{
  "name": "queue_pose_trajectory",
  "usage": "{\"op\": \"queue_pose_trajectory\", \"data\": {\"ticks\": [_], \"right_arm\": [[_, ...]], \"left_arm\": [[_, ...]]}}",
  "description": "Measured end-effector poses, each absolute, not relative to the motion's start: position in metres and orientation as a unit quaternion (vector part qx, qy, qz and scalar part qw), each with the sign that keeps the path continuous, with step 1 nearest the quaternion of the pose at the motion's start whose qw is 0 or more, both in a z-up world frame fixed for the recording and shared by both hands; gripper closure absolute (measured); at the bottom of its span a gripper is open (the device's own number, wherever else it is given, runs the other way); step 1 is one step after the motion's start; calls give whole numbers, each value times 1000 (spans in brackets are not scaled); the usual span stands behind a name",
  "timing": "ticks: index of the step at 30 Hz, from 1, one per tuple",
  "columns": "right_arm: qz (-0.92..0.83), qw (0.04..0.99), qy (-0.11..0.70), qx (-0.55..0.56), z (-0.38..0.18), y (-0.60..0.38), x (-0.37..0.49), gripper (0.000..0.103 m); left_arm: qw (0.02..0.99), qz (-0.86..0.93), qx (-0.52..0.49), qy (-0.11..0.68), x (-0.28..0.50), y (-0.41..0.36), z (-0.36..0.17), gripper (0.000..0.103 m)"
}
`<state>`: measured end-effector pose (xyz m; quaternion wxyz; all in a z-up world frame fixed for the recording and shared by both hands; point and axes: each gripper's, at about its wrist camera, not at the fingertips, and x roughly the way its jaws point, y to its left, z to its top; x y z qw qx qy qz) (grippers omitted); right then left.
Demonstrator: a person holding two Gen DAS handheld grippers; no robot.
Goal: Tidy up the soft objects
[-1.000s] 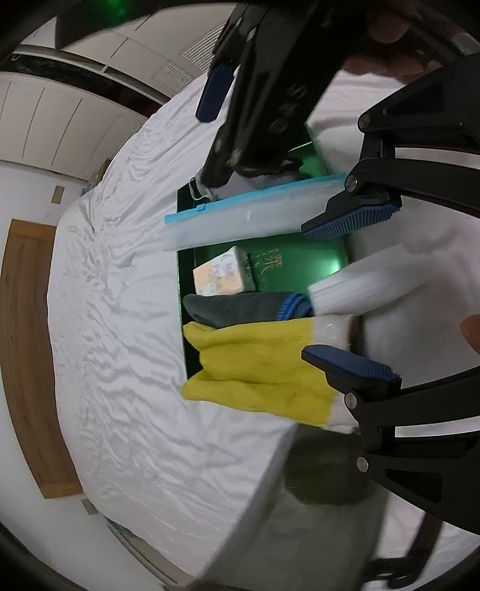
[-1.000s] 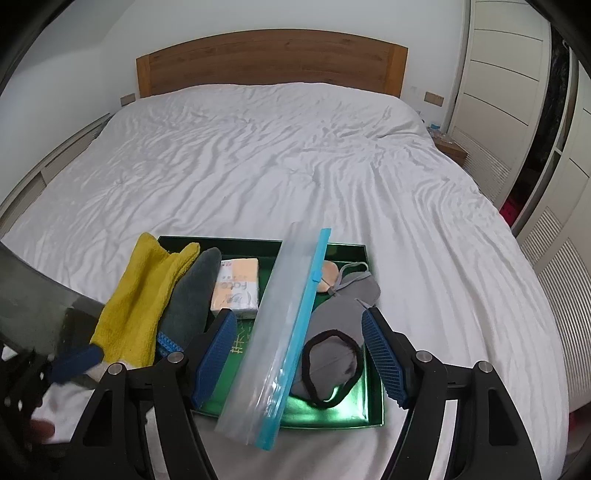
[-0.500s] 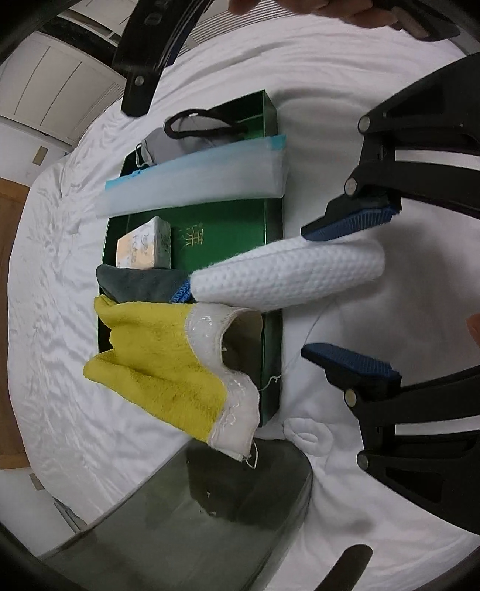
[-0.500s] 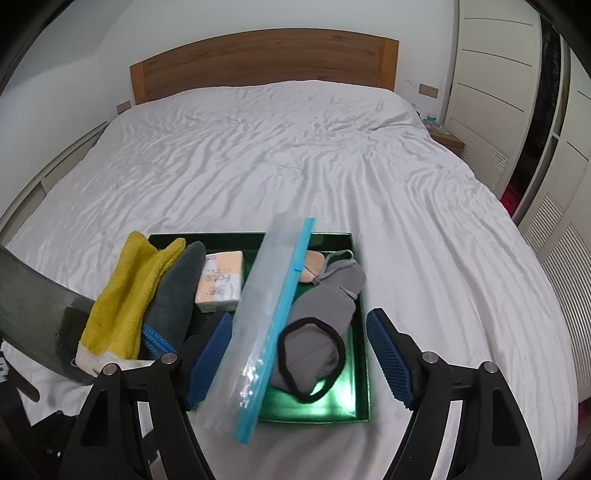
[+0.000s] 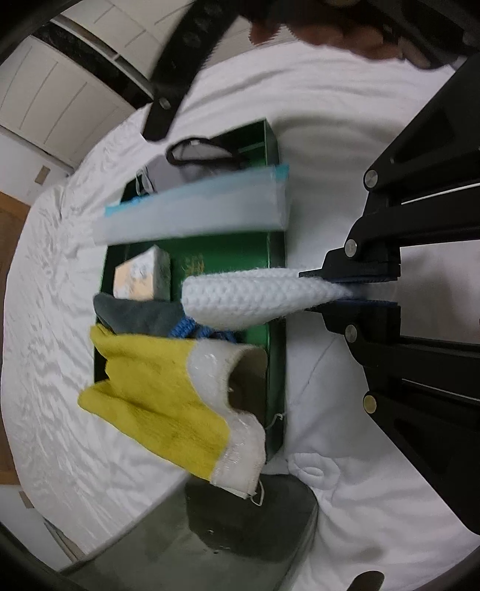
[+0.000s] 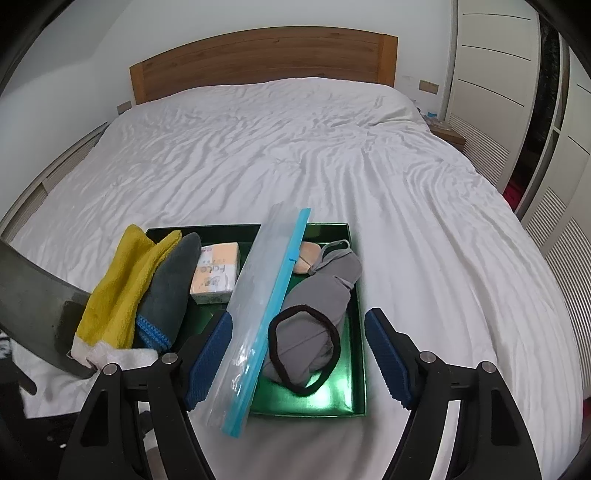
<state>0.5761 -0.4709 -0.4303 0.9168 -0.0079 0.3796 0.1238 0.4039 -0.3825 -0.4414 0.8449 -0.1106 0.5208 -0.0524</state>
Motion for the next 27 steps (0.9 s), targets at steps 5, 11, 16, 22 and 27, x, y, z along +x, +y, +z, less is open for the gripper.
{"op": "queue_pose_trajectory", "data": {"ticks": [5,11,16,22,27], "right_arm": [[120,916,382,-4,-434,-472,578,31],[112,919,378,-4,-431,-478,580,31],[112,920,375,-10,-426,-478,578,31],[111,921,373,-7,-422,-478,575,31],[107,922,371,-12,-417,-476,573,31]], "left_arm": [[862,-64,-98,494,408,-389,-420,99],[864,-56,-75,494,452,-400,-421,99],[854,-54,-58,514,478,-403,-434,77],[872,-48,-47,486,468,-399,-417,25],[874,-44,-35,483,463,-404,-408,25]]}}
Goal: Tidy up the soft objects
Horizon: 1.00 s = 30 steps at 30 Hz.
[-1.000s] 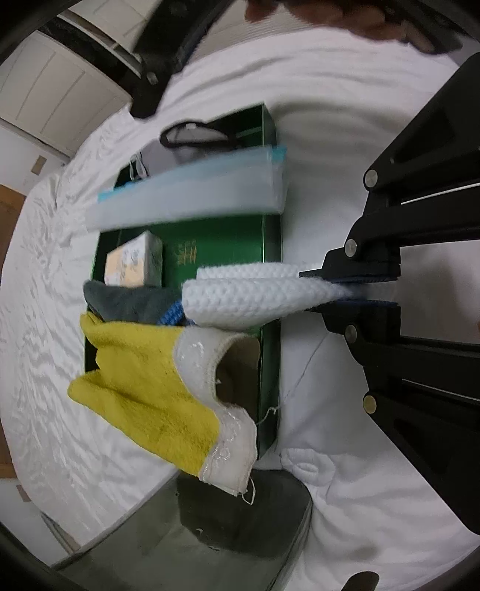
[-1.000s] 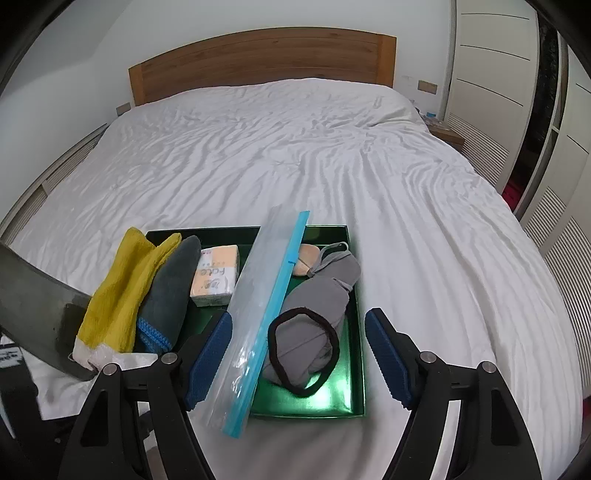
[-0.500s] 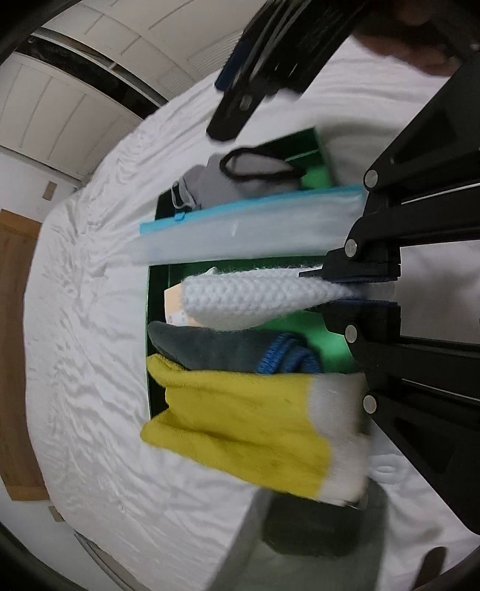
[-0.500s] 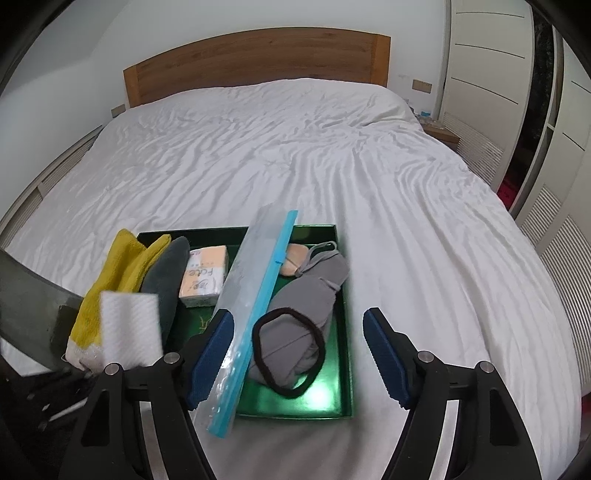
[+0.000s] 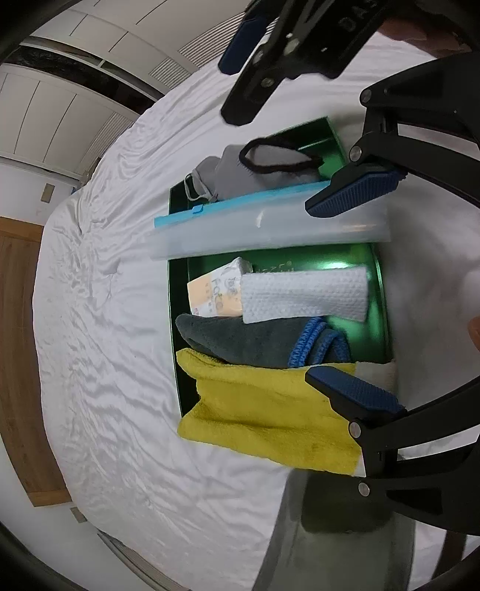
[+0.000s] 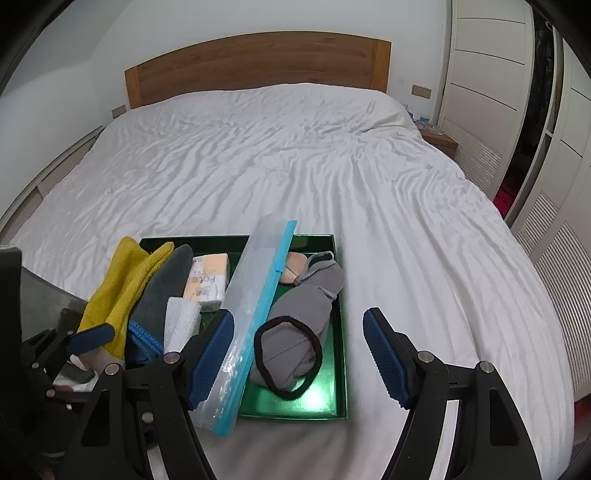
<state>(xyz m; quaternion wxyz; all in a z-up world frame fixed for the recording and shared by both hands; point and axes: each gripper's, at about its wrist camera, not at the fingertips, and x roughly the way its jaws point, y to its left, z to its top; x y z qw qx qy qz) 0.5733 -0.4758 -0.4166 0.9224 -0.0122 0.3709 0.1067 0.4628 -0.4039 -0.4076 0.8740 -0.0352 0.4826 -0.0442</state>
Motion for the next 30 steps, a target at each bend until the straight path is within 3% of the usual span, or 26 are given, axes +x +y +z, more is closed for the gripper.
{"op": "queue_pose_trajectory", "data": {"ticks": [12,17,30], "right_arm": [[85,930,358,-13,-398,-474,536,23],[72,931,356,-25,-388,-472,487,18],[65,921,382,-52,-337,-409,319,17]], "left_arm": [[885,-81,-4,458,381,-404,-380,25],[889,-80,4,452,338,-389,-363,25],[897,-64,15,438,240,-277,-295,25]]}}
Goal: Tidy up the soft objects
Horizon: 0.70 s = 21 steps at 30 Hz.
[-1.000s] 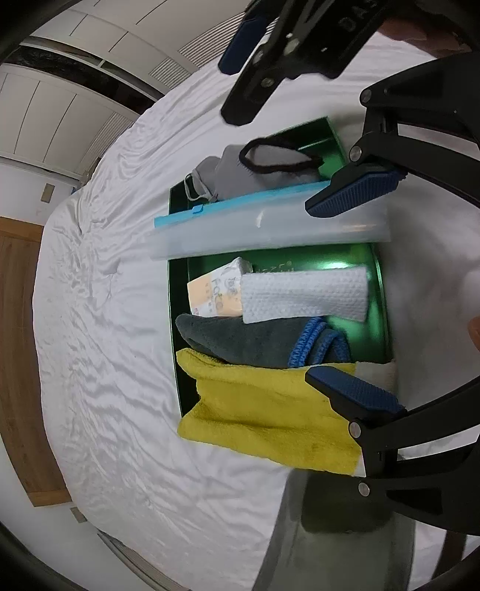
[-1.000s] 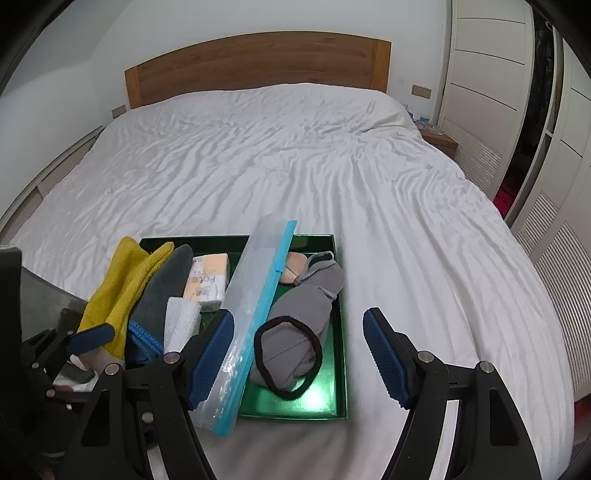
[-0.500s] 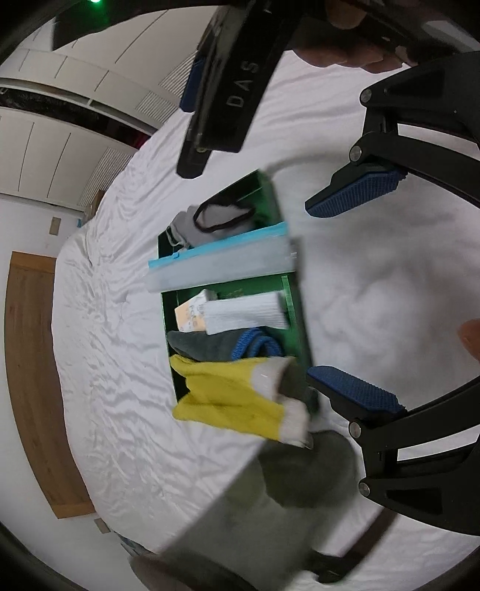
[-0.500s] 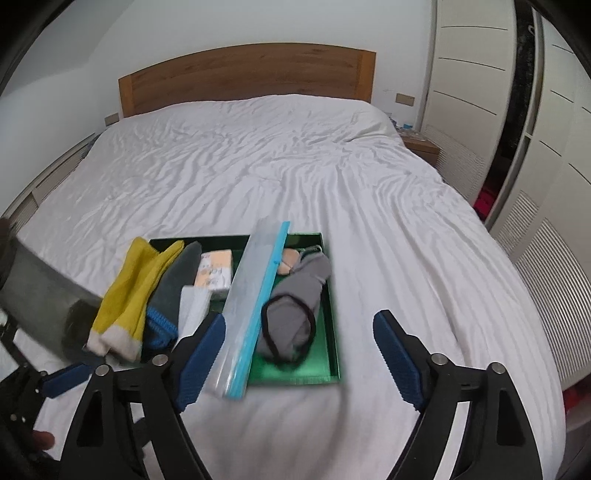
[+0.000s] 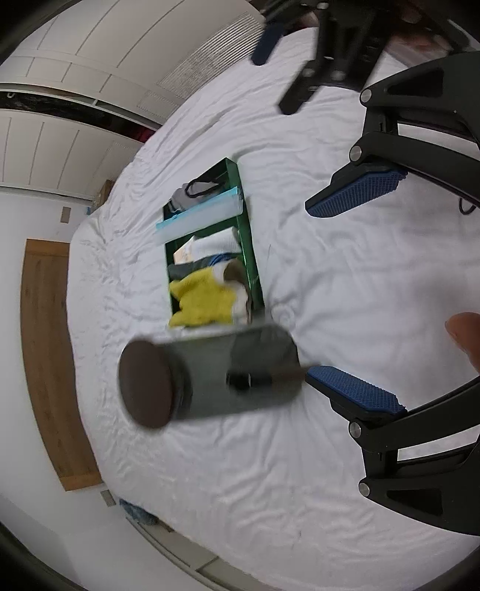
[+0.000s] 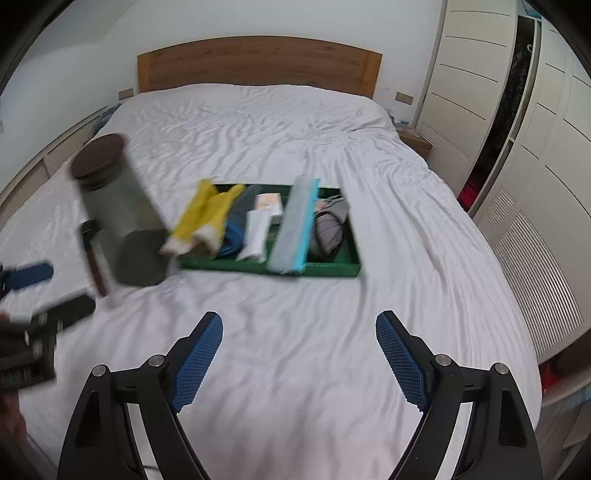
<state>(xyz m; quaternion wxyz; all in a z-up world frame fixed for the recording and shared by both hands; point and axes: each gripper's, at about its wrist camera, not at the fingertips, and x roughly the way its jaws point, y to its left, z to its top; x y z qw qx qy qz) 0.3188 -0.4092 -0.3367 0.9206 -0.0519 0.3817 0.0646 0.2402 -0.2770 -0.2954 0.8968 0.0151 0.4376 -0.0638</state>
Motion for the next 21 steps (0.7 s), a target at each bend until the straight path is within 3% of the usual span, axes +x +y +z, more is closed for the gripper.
{"op": "queue_pose_trajectory", "data": {"ticks": [7,12,21], "right_arm": [[56,920,384,-54,-274,-363,245,16],[51,924,376,-49,-225,-334,198,16],[54,929,360,-71,-151,-297,122,15]], "left_arm": [[904,-54,29,423,204,-220,-245,24],[911,-55,32,408,177,-183,-212,19],[914,-80,41,396,139,-159,-158,18]]}}
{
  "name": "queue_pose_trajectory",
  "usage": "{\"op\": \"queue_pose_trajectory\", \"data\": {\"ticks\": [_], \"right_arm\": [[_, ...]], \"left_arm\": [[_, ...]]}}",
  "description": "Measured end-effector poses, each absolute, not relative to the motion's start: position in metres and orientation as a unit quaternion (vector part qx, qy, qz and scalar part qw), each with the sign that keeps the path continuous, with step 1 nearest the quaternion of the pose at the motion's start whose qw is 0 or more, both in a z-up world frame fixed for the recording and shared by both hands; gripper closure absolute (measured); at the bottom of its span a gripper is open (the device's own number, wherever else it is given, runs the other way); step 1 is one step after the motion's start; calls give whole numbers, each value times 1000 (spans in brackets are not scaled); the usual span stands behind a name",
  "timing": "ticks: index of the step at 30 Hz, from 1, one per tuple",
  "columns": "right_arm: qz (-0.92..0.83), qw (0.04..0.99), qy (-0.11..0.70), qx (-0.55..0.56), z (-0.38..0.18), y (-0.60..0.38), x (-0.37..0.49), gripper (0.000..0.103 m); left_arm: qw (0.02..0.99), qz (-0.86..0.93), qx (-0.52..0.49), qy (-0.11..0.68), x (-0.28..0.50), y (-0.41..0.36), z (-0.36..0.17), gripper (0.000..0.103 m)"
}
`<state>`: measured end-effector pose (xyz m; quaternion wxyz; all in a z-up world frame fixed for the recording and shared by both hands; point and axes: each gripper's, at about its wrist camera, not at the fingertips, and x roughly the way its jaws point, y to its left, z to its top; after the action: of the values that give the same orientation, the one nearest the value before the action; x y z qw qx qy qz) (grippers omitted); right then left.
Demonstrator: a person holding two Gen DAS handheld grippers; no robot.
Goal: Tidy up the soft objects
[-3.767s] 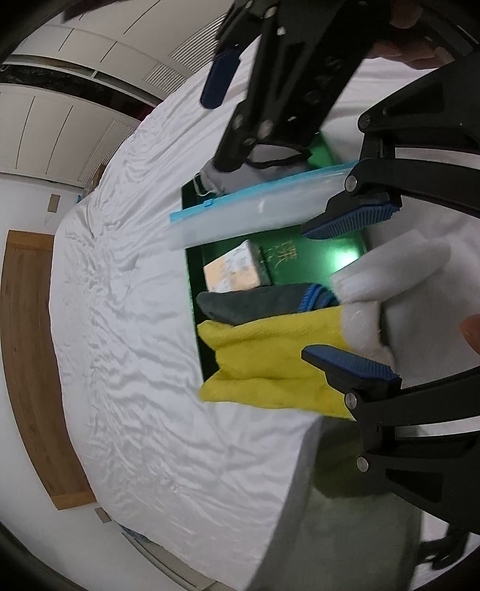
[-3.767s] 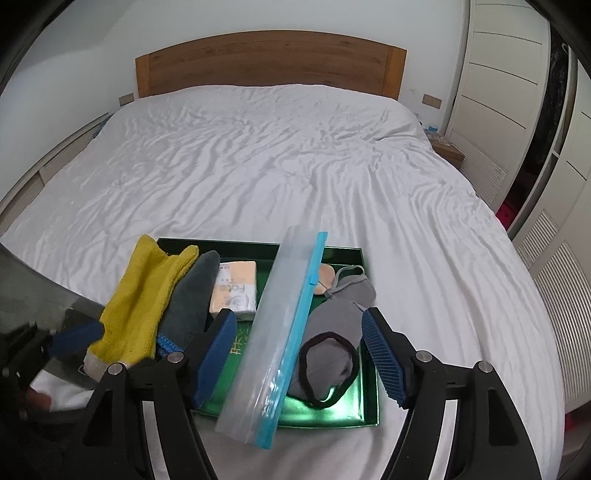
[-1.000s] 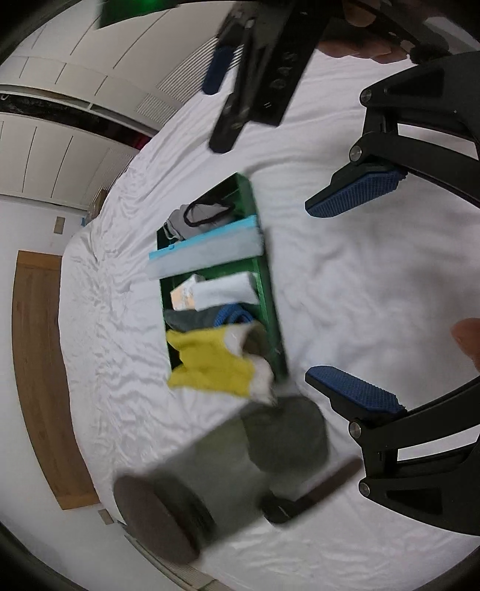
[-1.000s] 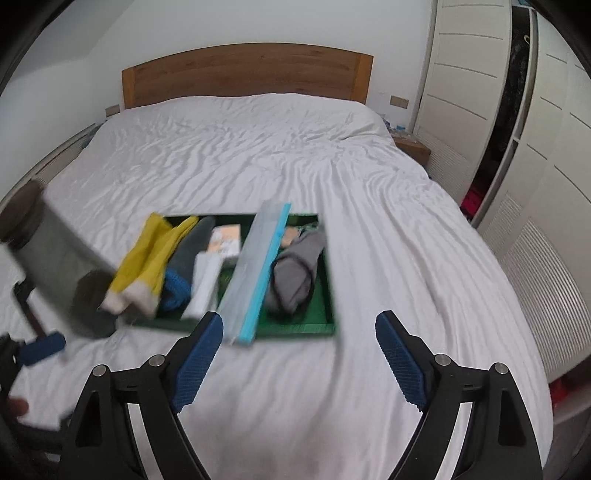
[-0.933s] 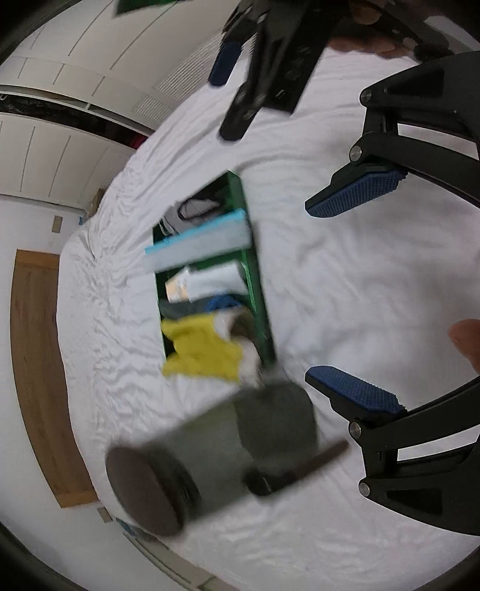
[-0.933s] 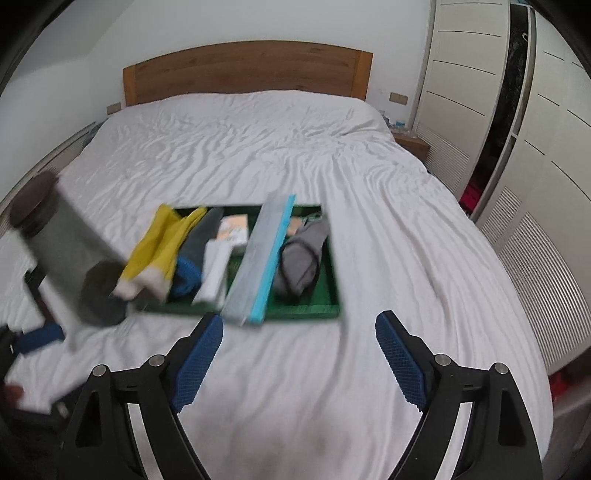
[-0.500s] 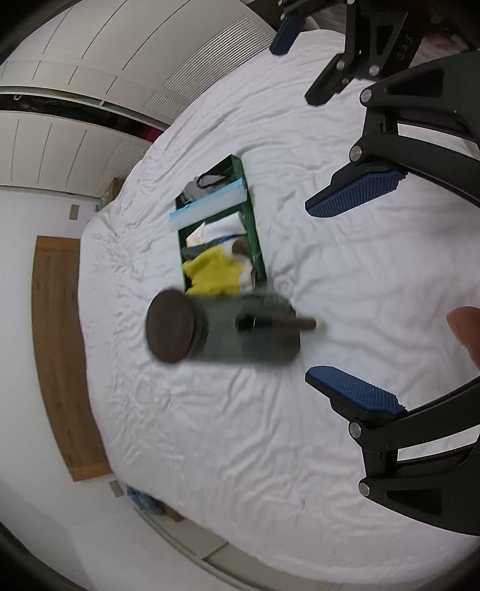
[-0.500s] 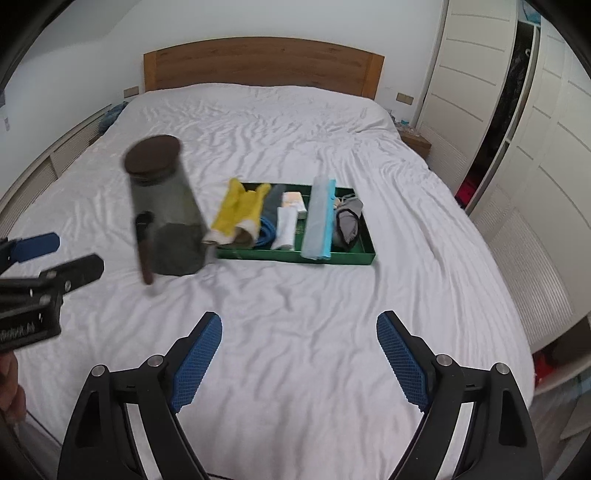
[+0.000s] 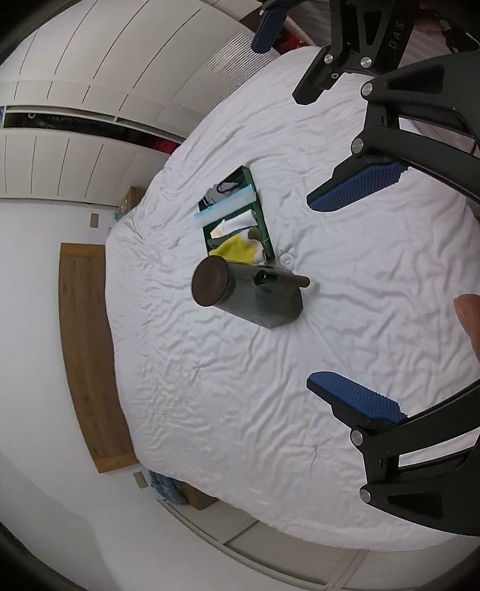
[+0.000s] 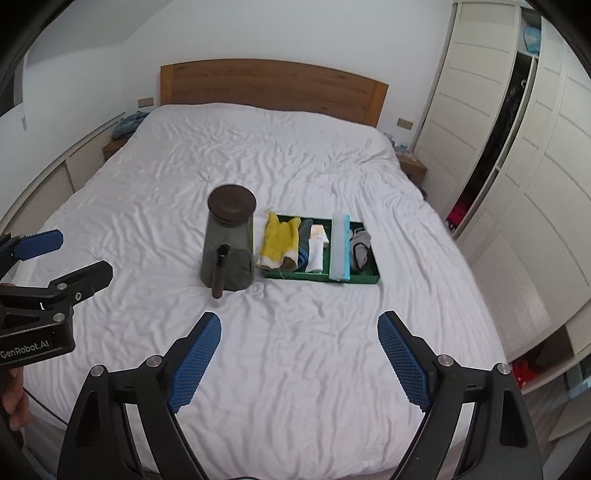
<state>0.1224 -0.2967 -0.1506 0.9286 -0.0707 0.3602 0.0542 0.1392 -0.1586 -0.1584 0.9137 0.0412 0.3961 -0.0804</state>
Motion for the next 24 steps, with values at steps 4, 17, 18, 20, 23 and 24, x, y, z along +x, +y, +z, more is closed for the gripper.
{"op": "queue_pose_trajectory", "data": {"ticks": [4,17,18,20,23,24], "right_arm": [[52,932,351,-77,-121,-293,95,14],[40,944,316,-93,-80,-296,73,11],[43,943,316,-92,-80,-296,75,11],[50,943,316,-93,-81,-297,76,11],[56,942,317,-97,-82,-301,84,11],[58,942,318,-96,-82,-304,88,11]], "left_arm": [[916,-89,43,388,130,-153,-135,16],[923,-104,46,368,131,-152,-97,16],[923,-105,47,368,132,-152,-96,16],[923,-104,49,368,131,-154,-95,16],[922,-103,49,369,129,-155,-94,16],[922,-102,49,370,129,-155,-94,16]]}}
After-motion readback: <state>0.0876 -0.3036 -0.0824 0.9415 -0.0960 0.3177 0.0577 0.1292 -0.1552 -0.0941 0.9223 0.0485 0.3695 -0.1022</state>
